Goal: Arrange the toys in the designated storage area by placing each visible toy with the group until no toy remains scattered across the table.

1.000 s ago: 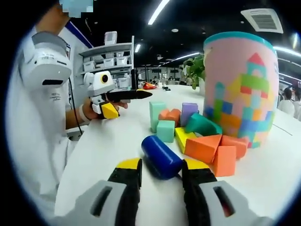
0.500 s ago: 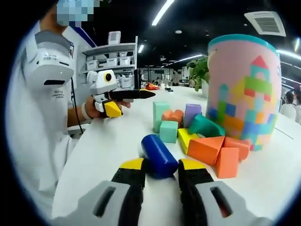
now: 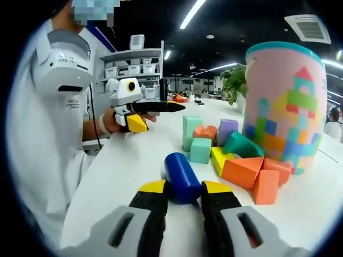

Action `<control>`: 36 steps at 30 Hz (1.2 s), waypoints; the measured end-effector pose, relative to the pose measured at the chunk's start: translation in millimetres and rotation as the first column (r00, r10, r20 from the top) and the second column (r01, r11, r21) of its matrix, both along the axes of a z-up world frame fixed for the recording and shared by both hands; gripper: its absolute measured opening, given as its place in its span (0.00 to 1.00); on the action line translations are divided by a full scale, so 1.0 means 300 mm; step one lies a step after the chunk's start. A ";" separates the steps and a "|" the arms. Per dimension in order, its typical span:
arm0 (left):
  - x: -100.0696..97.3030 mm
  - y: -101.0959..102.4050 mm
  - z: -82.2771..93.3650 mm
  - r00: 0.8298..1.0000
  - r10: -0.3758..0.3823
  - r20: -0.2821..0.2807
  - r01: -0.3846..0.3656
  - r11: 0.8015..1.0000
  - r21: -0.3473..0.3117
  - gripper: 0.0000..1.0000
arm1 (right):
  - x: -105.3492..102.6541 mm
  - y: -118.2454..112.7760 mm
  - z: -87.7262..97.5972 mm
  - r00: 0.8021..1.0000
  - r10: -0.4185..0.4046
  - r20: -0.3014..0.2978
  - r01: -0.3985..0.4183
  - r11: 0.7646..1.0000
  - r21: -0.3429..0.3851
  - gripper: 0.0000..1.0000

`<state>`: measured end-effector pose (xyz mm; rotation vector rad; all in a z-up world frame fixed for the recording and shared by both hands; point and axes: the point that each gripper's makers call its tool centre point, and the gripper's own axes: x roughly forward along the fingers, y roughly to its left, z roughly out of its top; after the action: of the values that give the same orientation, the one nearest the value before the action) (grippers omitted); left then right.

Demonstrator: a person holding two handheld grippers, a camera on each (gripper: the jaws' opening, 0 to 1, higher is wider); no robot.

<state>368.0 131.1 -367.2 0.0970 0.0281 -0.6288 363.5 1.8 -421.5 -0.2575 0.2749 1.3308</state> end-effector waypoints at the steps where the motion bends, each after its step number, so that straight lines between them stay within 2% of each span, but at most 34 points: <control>1: 0.000 -0.001 0.000 1.000 -0.001 0.000 0.001 1.000 0.000 0.90 | 0.000 0.001 0.000 1.000 0.001 0.001 -0.001 1.000 0.000 0.24; 12: 0.000 -0.003 0.002 1.000 0.007 0.010 -0.007 1.000 0.011 0.90 | 0.001 -0.004 -0.001 1.000 -0.017 0.008 0.017 1.000 -0.003 0.24; 17: 0.002 0.003 0.008 1.000 0.006 0.003 -0.006 1.000 -0.016 0.91 | 0.011 -0.012 0.000 0.999 -0.041 0.005 0.041 0.999 0.008 0.23; 19: 0.003 0.008 0.011 1.000 0.007 -0.005 -0.007 0.999 -0.034 0.91 | 0.032 -0.022 0.001 0.997 -0.081 -0.015 0.081 0.996 0.021 0.23; 24: 0.010 0.019 0.008 1.000 0.026 -0.011 -0.026 0.999 -0.040 0.90 | 0.046 -0.032 0.034 0.993 -0.112 -0.034 0.114 0.990 0.078 0.22; 29: 0.010 0.019 0.011 1.000 0.030 0.004 -0.030 0.999 -0.028 0.91 | 0.058 -0.035 0.044 0.990 -0.138 -0.022 0.140 0.986 0.092 0.21; 31: 0.011 0.021 0.007 0.999 0.035 -0.002 -0.035 0.999 -0.023 0.91 | 0.066 -0.040 0.045 0.986 -0.159 -0.049 0.163 0.982 0.096 0.21; 36: 0.007 0.024 0.009 0.999 0.033 -0.006 -0.033 0.999 -0.031 0.90 | 0.085 -0.053 0.058 0.979 -0.189 -0.073 0.197 0.973 0.117 0.21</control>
<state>370.0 138.2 -364.5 0.0645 0.0249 -0.5962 388.8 -13.9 -404.2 -0.0826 0.2615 1.1589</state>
